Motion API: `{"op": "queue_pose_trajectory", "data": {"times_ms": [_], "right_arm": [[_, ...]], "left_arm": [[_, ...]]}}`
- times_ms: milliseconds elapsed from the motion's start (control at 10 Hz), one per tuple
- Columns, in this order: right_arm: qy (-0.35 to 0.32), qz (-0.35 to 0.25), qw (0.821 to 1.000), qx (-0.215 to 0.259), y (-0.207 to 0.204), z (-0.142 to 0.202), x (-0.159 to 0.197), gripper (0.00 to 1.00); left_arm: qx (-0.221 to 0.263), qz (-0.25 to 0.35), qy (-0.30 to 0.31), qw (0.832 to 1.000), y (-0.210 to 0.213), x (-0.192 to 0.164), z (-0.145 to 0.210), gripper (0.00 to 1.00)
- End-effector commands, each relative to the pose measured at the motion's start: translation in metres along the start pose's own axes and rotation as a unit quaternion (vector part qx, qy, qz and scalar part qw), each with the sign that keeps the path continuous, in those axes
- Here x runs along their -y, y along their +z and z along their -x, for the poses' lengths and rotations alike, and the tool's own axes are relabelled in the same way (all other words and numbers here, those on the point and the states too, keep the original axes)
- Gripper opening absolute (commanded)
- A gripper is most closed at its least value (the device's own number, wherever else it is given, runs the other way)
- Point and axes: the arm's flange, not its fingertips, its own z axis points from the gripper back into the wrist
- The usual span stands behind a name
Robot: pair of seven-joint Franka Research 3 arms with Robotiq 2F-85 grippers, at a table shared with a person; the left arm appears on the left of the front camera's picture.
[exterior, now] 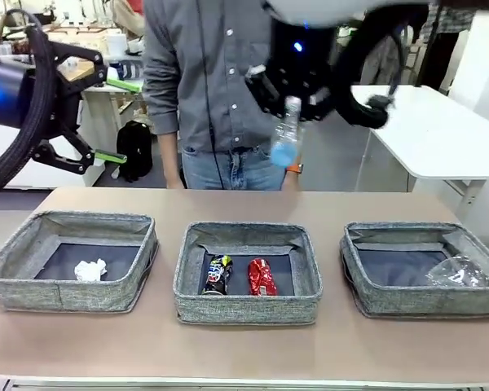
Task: Sort the waste into the appropriate baskets.
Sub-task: Pick up the waste item pointed out by the person.
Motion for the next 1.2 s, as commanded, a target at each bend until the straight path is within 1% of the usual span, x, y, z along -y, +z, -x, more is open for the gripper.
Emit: {"op": "queue_pose_trajectory", "data": {"times_ms": [0,100,300,500,700,900,1000,1100], "right_arm": [[-0.010,0.024,0.999,-0.035,0.006,-0.025,-0.043,0.21],[-0.013,0.020,0.999,-0.046,0.022,-0.026,-0.057,0.21],[-0.022,0.019,0.999,-0.041,0.042,-0.031,-0.069,0.21],[-0.016,0.018,0.999,-0.041,0.051,-0.036,-0.072,0.21],[0.008,0.012,0.998,-0.056,0.066,-0.039,-0.072,0.21],[0.014,0.017,0.999,-0.044,0.065,-0.045,-0.069,0.21],[0.007,0.005,0.998,-0.060,0.060,-0.035,-0.065,0.21],[0.007,0.005,0.998,-0.060,0.060,-0.035,-0.065,0.21]], "left_arm": [[0.001,0.005,-0.002,1.000,0.000,0.000,0.000,1.00],[0.001,0.005,-0.002,1.000,0.000,0.000,0.000,1.00],[0.001,0.005,-0.002,1.000,0.000,0.000,0.000,1.00],[0.001,0.005,-0.002,1.000,0.000,0.000,0.000,1.00],[0.001,0.005,-0.002,1.000,0.000,0.000,0.000,1.00],[0.001,0.005,-0.002,1.000,0.000,0.000,0.000,1.00],[0.001,0.005,-0.002,1.000,0.000,0.000,0.000,1.00],[0.001,0.005,-0.002,1.000,0.000,0.000,0.000,1.00]]}}
